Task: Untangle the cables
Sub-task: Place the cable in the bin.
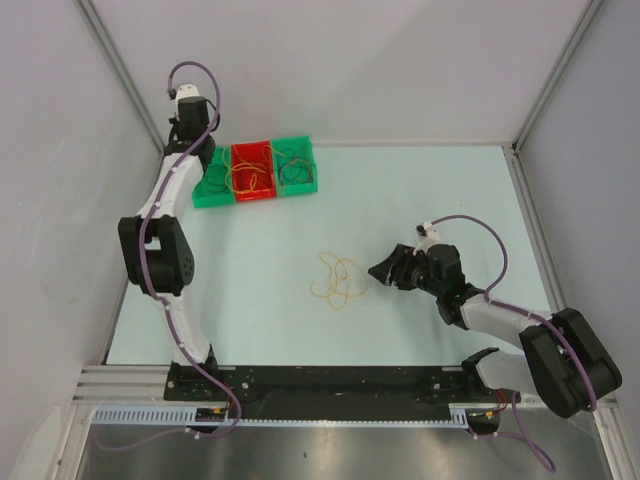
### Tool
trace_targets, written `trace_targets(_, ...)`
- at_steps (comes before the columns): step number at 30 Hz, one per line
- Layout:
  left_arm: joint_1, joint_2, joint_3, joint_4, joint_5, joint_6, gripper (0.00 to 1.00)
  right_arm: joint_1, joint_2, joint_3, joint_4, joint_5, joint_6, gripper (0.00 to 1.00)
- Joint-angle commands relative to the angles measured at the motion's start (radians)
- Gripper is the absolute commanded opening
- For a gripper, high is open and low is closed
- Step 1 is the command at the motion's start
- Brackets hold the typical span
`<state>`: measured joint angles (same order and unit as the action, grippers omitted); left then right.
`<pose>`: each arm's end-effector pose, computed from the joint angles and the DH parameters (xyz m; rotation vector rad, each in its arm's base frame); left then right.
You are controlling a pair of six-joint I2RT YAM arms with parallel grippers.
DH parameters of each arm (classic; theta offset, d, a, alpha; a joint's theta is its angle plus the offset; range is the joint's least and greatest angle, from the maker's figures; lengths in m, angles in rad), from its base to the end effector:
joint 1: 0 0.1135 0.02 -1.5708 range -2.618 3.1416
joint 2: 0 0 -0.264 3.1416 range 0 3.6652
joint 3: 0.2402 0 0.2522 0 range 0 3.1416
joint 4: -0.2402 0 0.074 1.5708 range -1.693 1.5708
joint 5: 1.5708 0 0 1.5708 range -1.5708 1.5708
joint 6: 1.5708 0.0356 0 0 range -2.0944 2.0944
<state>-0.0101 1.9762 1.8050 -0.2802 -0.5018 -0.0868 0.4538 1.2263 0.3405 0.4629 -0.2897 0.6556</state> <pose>0.4705 0.0124 0.3276 -0.3906 1.9513 0.4434 0.2031 0.1104 0.1659 0.0146 2.1185 0.9798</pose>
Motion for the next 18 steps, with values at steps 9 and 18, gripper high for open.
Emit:
trace_targets(9, 0.007, -0.014, 0.051, 0.021, 0.06, -0.048, 0.82, -0.009, 0.01, 0.018, 0.034, -0.011, 0.006, 0.65)
trace_targets(18, -0.016, -0.099, 0.112, -0.071, 0.086, -0.054, 0.96, -0.009, 0.009, 0.018, 0.031, -0.012, 0.004, 0.65)
